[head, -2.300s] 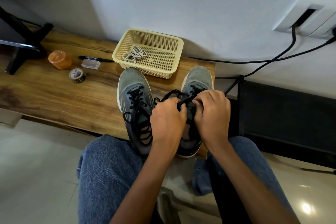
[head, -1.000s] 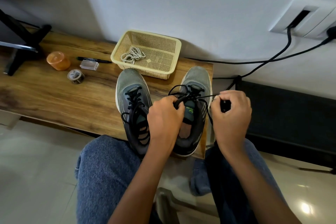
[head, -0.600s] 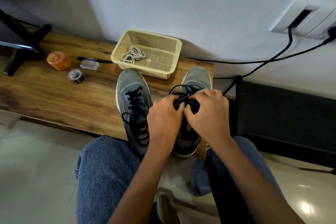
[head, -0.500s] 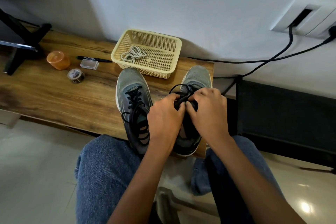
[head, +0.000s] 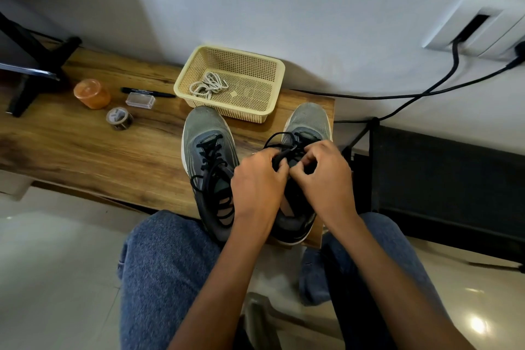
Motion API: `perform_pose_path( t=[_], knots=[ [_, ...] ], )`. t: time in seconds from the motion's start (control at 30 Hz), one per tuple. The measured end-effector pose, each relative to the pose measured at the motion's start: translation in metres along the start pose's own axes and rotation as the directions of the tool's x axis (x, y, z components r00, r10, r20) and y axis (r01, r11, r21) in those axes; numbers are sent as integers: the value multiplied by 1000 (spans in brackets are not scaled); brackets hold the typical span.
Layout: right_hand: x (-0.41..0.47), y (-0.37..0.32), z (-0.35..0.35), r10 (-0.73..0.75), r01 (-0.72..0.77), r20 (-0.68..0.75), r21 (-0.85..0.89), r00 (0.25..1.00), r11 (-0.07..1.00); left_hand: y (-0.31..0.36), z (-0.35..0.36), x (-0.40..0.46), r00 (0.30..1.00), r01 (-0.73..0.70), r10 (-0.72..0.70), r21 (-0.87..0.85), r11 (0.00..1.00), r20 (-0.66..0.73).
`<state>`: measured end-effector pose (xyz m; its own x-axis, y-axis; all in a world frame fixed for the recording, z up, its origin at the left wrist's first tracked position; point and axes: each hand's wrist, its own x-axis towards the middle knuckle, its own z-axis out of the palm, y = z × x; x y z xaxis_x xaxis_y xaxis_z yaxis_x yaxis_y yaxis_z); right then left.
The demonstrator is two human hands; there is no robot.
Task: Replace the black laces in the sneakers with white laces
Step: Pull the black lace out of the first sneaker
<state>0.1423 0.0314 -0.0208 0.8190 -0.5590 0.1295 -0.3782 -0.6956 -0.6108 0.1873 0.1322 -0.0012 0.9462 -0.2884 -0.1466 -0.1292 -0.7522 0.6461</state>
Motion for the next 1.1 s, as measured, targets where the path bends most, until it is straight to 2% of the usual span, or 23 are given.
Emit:
perform_pose_path(
  t=[0.2,0.5,0.83,0.9,0.97,1.03,1.1],
  knots=[
    [-11,1,2,-36,58,-173,127,984,990,1,1,-2,1000,-12,12,25,1000,-1],
    [-16,1,-1,1,67,-251,261,968,963,2,1,-2,1000,-11,11,45,999,8],
    [-23,5,-8,-49,201,-420,325,906,924,1,2,-1,1000,-8,8,41,999,5],
    [-25,5,-12,-28,163,-402,306,915,938,1,3,-1,1000,-17,16,43,999,11],
    [-25,3,-16,26,55,-313,247,949,967,0,3,0,1000,-25,25,42,999,12],
    [-23,-1,-19,45,-14,-217,142,975,990,-1,3,1,999,-32,32,32,999,14],
    [-18,-5,-21,16,-15,-126,7,992,1000,-2,4,2,999,-40,39,28,999,22]
  ],
)
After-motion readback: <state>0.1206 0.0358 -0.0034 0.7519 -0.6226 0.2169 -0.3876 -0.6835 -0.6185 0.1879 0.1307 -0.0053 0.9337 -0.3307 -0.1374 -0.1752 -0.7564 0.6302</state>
